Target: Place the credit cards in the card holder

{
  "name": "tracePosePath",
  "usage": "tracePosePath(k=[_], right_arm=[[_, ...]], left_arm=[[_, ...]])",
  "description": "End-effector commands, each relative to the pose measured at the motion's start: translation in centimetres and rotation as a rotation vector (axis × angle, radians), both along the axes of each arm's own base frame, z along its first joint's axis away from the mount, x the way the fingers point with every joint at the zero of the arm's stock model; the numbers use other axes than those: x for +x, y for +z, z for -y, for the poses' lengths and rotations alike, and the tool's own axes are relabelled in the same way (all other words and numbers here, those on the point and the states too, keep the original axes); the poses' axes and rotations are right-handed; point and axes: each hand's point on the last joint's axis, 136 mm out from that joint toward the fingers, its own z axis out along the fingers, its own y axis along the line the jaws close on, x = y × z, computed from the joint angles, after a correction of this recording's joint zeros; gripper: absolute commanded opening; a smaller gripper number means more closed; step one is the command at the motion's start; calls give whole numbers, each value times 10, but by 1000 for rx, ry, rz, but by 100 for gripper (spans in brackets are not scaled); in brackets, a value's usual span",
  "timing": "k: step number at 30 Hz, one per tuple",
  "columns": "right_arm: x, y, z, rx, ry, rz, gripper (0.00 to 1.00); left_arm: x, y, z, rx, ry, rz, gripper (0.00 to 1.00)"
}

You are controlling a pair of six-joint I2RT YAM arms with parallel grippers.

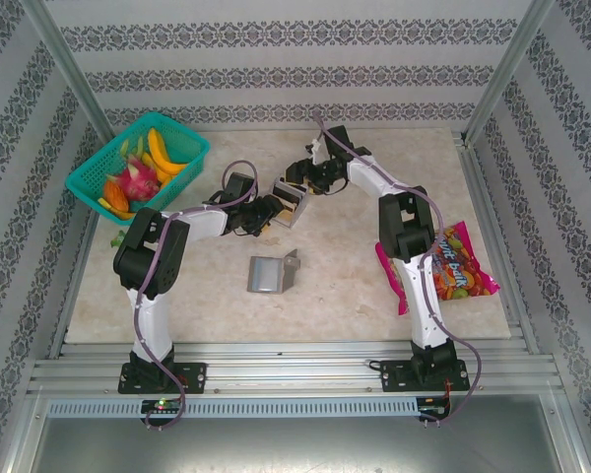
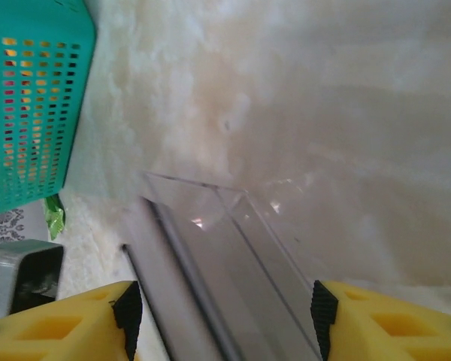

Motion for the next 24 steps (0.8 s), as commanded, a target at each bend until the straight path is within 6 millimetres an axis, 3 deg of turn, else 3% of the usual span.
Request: tracePosePath(k=[1,12,18,24], right_arm=[[-8,26,-4,56,25,17,61],[-33,38,-5,101,22,29,57],[-58,39,1,105,15,24,56],[-93,36,23,63,-30,29,56]], left_arm=[[11,9,0,-33,24,35,64],[-9,-8,-5,-7,16,-35,49],[-24,-8,17,-31,-95,-49,44],[-50,-8,44,-32,-210,-68,40]])
